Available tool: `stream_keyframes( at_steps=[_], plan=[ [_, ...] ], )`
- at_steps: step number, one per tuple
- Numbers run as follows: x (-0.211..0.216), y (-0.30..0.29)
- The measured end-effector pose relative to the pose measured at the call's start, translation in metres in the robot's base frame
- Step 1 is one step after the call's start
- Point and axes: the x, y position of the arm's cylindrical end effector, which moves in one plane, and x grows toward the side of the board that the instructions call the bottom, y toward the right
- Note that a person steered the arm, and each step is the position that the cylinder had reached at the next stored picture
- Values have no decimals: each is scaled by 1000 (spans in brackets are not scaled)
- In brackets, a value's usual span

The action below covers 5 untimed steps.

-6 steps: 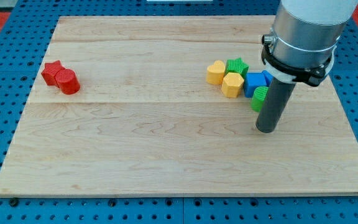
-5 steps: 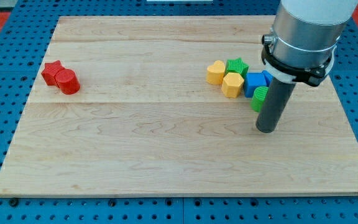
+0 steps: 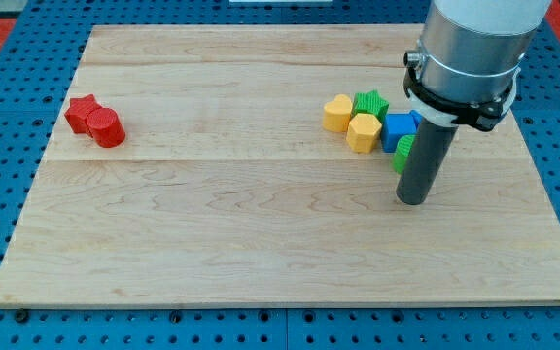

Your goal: Point your arm towards the bottom center

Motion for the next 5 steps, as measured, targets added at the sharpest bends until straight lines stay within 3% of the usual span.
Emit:
stream_keyframes(
  at_steps=[1,2,5],
  plan=[
    [14,-15],
    [32,-66],
    [43,-97]
  ],
)
